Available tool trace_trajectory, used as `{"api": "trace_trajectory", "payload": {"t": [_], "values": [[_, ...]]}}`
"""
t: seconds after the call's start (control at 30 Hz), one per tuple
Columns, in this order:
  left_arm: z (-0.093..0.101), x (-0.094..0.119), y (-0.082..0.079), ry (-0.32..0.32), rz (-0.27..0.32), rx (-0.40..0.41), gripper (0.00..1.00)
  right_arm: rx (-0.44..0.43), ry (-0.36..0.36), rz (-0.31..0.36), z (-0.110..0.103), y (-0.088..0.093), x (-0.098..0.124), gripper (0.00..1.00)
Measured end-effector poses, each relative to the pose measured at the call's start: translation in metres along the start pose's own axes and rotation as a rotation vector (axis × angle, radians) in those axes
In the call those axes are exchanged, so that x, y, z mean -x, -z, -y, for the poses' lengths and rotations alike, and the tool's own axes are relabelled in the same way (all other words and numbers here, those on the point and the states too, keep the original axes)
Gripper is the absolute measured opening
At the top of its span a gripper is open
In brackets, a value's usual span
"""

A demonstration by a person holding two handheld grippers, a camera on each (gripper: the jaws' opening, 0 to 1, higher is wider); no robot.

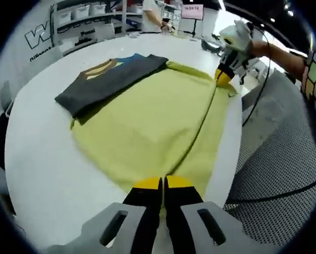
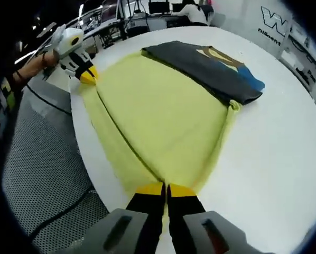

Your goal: Fold the garment on the visible template until the final outline fits inside the template.

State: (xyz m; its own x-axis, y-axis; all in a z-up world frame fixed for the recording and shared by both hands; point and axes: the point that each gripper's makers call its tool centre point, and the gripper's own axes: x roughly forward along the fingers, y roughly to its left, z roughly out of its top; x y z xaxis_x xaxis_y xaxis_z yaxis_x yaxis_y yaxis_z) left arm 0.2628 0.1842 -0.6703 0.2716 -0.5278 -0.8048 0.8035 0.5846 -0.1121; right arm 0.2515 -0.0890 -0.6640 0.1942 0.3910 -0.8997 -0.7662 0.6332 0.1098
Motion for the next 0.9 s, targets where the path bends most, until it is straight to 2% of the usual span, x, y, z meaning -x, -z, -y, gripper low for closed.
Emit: {"api": "trace_trajectory", "payload": {"t": [0.03, 0.07, 0.13, 0.17, 0.27, 0.37, 0.43, 0.47, 0.53, 0.6, 0.8, 0.83, 0.9], "values": [[0.001, 0.001, 0.001, 0.004, -0.017, 0.010, 0.00, -0.004, -0.006, -0.003, -0.001, 0.000, 0.001, 0.00], [0.005, 0.005, 0.004, 0.014, -0.042, 0.089, 0.00, -0.009, -0.027, -0.018, -0.006, 0.001, 0.005, 0.00], [0.007, 0.010, 0.002, 0.042, -0.048, 0.274, 0.00, 0.004, -0.112, -0.091, -0.021, 0.011, 0.012, 0.00], [0.010, 0.014, 0.003, 0.063, -0.060, 0.313, 0.00, -0.018, -0.121, -0.102, -0.024, 0.012, 0.014, 0.00], [0.012, 0.025, -0.001, 0.068, -0.055, 0.287, 0.00, -0.036, -0.147, -0.124, -0.032, 0.013, 0.022, 0.00], [0.026, 0.034, 0.002, 0.106, -0.108, 0.343, 0.00, -0.049, -0.167, -0.152, -0.040, 0.015, 0.029, 0.00], [0.032, 0.040, 0.001, 0.115, -0.121, 0.406, 0.00, 0.021, -0.173, -0.196, -0.044, 0.019, 0.037, 0.00], [0.033, 0.043, 0.000, 0.116, -0.124, 0.403, 0.00, 0.054, -0.190, -0.209, -0.049, 0.020, 0.040, 0.00], [0.040, 0.050, 0.002, 0.120, -0.165, 0.383, 0.00, 0.050, -0.197, -0.202, -0.055, 0.017, 0.046, 0.00], [0.046, 0.056, 0.004, 0.134, -0.194, 0.329, 0.00, 0.063, -0.199, -0.190, -0.057, 0.015, 0.052, 0.00], [0.057, 0.067, 0.003, 0.155, -0.234, 0.348, 0.00, 0.053, -0.205, -0.187, -0.061, 0.013, 0.066, 0.00], [0.058, 0.068, 0.004, 0.158, -0.243, 0.349, 0.00, 0.078, -0.211, -0.188, -0.063, 0.013, 0.068, 0.00], [0.057, 0.072, 0.011, 0.137, -0.288, 0.329, 0.00, 0.078, -0.226, -0.186, -0.069, 0.011, 0.071, 0.00]]}}
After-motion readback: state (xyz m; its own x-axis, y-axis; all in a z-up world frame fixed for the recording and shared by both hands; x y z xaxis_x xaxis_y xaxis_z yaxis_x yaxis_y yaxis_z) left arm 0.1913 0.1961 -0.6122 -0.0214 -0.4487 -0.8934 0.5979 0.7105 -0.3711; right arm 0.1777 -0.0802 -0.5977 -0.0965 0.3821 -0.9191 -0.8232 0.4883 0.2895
